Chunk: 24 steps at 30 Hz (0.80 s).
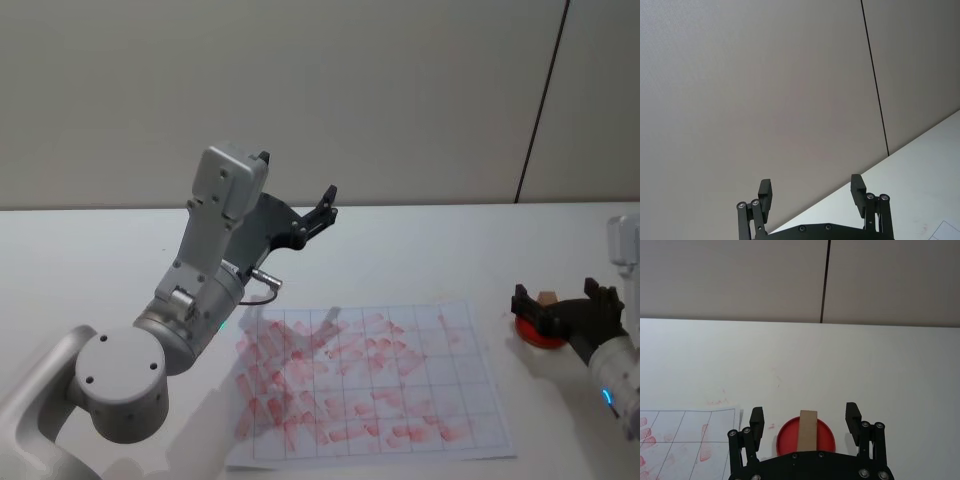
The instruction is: Use the one hand to pick up the stamp and affix it onto the A4 paper.
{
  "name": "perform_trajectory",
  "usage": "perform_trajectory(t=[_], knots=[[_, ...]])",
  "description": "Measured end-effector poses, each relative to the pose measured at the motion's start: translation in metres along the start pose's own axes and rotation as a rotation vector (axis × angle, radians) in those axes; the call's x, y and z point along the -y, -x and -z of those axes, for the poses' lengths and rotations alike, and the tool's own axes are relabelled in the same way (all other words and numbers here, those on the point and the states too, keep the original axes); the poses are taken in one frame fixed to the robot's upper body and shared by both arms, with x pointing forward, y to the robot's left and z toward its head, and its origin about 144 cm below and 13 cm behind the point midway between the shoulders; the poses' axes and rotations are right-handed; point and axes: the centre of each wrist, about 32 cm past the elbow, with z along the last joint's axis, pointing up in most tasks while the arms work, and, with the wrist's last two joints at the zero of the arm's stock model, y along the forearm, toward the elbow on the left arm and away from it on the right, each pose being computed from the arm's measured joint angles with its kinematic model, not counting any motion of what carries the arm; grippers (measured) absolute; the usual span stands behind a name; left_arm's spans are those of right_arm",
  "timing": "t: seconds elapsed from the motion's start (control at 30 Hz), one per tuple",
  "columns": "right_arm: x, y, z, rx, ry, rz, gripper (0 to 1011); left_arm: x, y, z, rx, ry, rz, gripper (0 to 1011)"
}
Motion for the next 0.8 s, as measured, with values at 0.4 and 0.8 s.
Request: perform_trajectory(t=[0.4,0.8], knots=[[-0.0071,0.0039,0.0063,-0.006,0.046,-0.015,879,0.0000,0.0000,0.0000,0.000,0.000,0.000,1001],[-0.0092,0.0068,0.0073,0.004,0.083,0.026,503,0.0000,0.0000,0.0000,0.000,0.000,0.000,1001]])
